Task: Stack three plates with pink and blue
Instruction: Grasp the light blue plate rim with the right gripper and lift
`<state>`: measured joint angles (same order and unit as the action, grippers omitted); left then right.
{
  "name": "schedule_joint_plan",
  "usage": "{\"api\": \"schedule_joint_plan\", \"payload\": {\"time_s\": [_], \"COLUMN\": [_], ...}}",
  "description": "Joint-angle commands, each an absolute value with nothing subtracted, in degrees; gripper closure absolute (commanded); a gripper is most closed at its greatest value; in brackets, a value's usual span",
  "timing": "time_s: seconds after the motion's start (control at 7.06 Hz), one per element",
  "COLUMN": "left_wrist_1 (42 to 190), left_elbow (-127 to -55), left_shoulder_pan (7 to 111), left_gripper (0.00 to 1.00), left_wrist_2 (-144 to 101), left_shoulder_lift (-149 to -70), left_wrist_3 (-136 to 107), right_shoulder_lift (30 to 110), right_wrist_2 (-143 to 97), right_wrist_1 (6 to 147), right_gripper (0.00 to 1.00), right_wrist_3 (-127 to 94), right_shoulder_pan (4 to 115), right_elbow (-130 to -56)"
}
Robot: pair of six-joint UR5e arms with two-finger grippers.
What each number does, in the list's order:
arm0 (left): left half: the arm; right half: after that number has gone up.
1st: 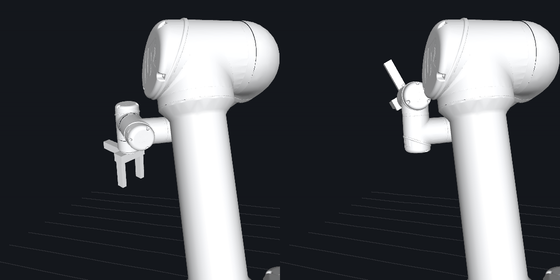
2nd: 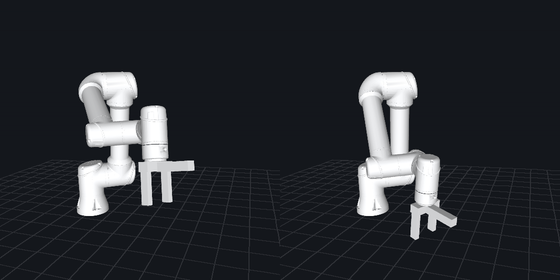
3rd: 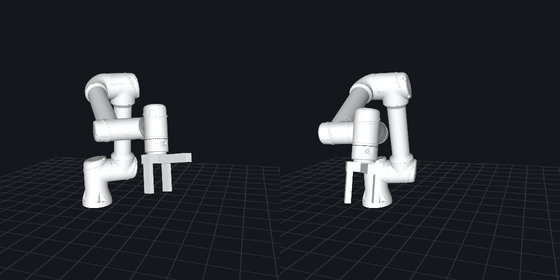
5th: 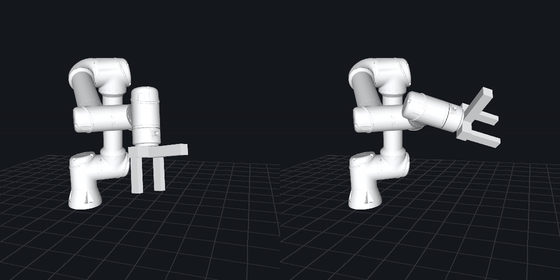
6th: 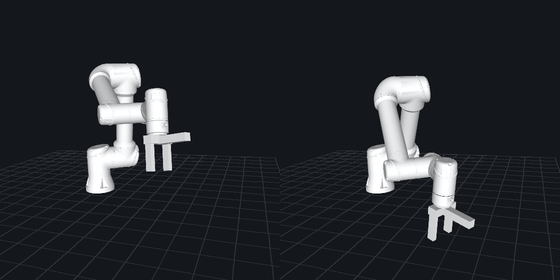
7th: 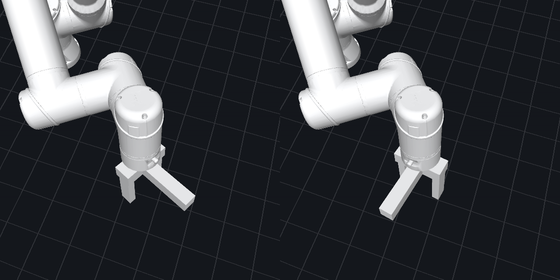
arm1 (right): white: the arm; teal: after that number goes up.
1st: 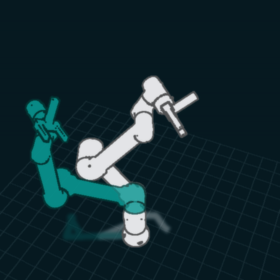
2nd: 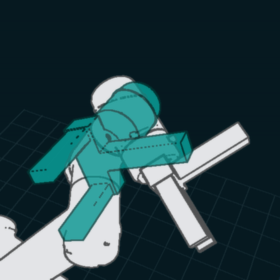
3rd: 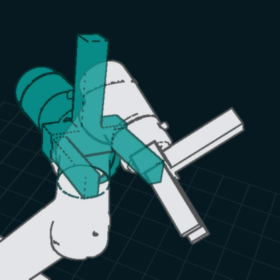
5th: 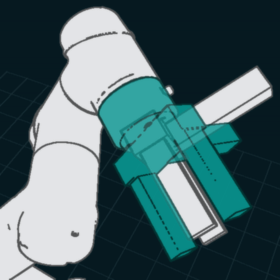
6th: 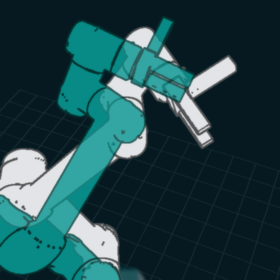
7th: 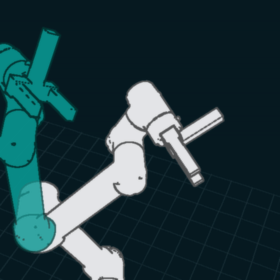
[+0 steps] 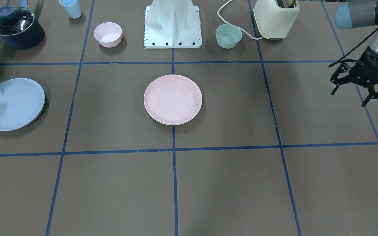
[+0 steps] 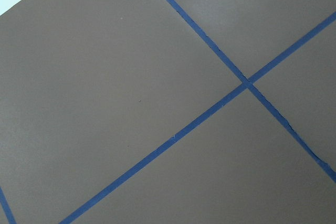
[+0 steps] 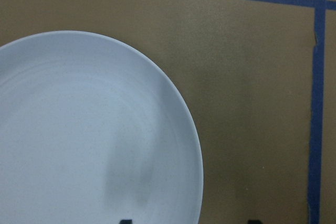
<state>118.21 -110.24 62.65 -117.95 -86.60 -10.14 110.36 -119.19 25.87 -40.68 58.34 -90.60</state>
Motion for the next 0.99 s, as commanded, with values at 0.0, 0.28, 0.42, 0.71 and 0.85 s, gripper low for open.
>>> {"api": "schedule_joint_plan", "payload": {"time_s": [0.0,0.28,0.42,0.71,0.85], "left_wrist_1": [118.21,118.21,118.21,118.21,118.21], "left_elbow": [-110.3,-110.3,-110.22,-110.13,-110.13], "left_shoulder_pan": [62.67,62.67,62.67,62.58,62.67], "left_gripper": [0.0,0.0,0.0,0.0,0.0], "left_wrist_2": [-117.95,-117.95,-117.95,-117.95,-117.95], "left_shoulder_lift": [-86.57,-86.66,-86.66,-86.66,-86.66], "left_wrist_3": [-10.28,-10.37,-10.37,-10.37,-10.37], "right_shoulder_lift": [109.52,107.68,107.49,107.4,107.4], "right_wrist_2": [-118.83,-118.92,-118.92,-118.92,-119.0], "right_wrist_1": [25.84,25.66,25.58,25.49,25.4], "right_gripper": [0.49,0.48,0.49,1.0,1.0], "right_wrist_3": [-40.96,-40.87,-40.87,-40.96,-40.87], "right_shoulder_pan": [57.04,56.78,56.78,56.78,56.86], "right_elbow": [-90.35,-87.73,-87.11,-87.45,-88.58]}}
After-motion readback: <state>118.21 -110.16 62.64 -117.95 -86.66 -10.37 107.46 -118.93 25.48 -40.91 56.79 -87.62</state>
